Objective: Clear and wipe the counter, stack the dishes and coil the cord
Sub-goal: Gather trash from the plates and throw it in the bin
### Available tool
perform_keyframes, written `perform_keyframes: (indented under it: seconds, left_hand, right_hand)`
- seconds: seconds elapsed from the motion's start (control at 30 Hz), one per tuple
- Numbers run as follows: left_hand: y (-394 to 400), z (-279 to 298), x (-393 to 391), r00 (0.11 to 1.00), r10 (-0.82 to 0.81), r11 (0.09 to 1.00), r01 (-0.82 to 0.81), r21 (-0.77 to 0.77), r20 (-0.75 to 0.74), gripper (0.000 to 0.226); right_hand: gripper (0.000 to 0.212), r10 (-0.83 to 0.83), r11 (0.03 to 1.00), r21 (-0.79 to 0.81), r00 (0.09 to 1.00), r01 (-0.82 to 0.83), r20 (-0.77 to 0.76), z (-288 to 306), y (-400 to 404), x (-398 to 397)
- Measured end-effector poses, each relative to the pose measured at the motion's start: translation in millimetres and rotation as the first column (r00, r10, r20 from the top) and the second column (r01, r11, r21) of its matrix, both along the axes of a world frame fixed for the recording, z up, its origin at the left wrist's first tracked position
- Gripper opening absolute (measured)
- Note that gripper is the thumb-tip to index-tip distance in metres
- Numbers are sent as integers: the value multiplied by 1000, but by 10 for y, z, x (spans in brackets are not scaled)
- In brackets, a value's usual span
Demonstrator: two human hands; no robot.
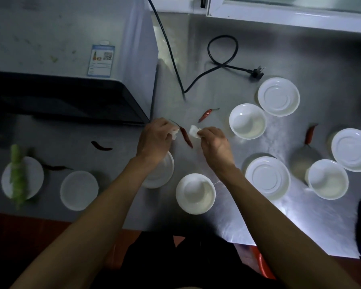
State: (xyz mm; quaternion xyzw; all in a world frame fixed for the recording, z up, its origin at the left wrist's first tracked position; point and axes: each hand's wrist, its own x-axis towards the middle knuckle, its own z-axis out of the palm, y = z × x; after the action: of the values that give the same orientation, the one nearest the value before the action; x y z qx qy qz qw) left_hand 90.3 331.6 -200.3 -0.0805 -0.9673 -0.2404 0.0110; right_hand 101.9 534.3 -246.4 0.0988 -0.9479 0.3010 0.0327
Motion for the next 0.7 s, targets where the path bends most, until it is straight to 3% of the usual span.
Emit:
perform_keyframes:
  seconds: [0.17, 0.4, 0.7]
  left_hand:
    - [-25, 102, 81, 999, 34, 999, -32, 42, -29, 20]
    - [-76, 232, 315, 995, -82, 982, 91, 164, -59, 26]
    - [-145, 208, 660, 970, -231, 955, 240, 176, -72, 29]
  right_hand:
    - [19, 3, 1000, -29, 999, -4, -39, 155, 8, 75]
    - [19, -64, 998, -14, 995, 63, -71, 338, -1, 365]
    - [19, -250, 968, -8, 964, 251, -94, 543, -130, 1065]
